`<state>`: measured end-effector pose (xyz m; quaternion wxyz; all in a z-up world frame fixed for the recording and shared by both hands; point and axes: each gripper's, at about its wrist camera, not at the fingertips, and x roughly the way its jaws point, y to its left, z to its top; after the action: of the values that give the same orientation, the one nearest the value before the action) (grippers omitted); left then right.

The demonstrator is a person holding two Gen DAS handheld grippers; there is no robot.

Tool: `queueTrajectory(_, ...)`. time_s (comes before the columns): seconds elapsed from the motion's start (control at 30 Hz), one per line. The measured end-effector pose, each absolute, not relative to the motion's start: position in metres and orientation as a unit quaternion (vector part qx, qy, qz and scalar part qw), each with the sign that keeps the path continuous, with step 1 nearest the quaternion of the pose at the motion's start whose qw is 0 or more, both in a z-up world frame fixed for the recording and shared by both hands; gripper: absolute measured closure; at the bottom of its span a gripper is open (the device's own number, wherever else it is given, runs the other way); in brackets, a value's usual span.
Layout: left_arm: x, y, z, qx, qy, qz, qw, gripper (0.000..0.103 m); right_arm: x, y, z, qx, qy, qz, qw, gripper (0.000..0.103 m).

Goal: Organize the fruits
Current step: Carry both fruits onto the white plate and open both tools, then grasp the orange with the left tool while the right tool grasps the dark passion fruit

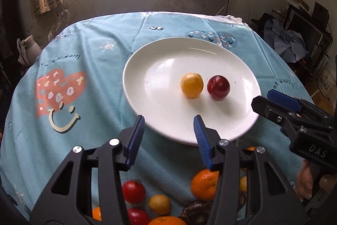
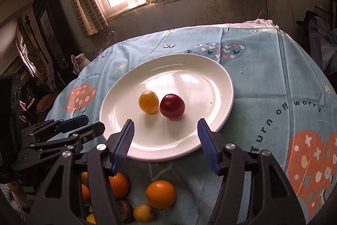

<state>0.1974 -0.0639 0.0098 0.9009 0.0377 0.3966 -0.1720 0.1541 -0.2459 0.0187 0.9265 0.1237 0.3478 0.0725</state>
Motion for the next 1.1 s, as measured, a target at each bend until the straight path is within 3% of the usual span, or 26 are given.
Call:
queueTrajectory(0.17,0.146,-0.008,0.02,0.018,0.375,-0.127,0.918,0.053,0.1,-0.242,0.042,0.116,0.3,0.075,0.944,0.038)
queueTrajectory(0.4,0.073,0.029,-0.011,0.055,0.38,-0.095,0.918,0.046,0.035,-0.234,0.036,0.103,0.275,0.069,0.954,0.036)
queueTrajectory(0.67,0.073,0.025,-0.037,0.067,0.417,-0.107,0.9,0.046,0.015,-0.232,0.019,0.093,0.286,0.061,0.952,0.033)
queueTrajectory(0.73,0.078,0.025,-0.041,0.058,0.428,-0.115,0.895,0.048,0.017,-0.231,0.018,0.092,0.291,0.061,0.95,0.033)
queueTrajectory(0.87,0.087,0.031,-0.046,0.037,0.443,-0.117,0.888,0.06,0.022,-0.229,0.012,0.086,0.31,0.054,0.945,0.033)
queueTrajectory(1.1,0.086,0.032,-0.044,0.032,0.438,-0.115,0.891,0.061,0.03,-0.228,-0.004,0.075,0.354,0.04,0.931,0.033)
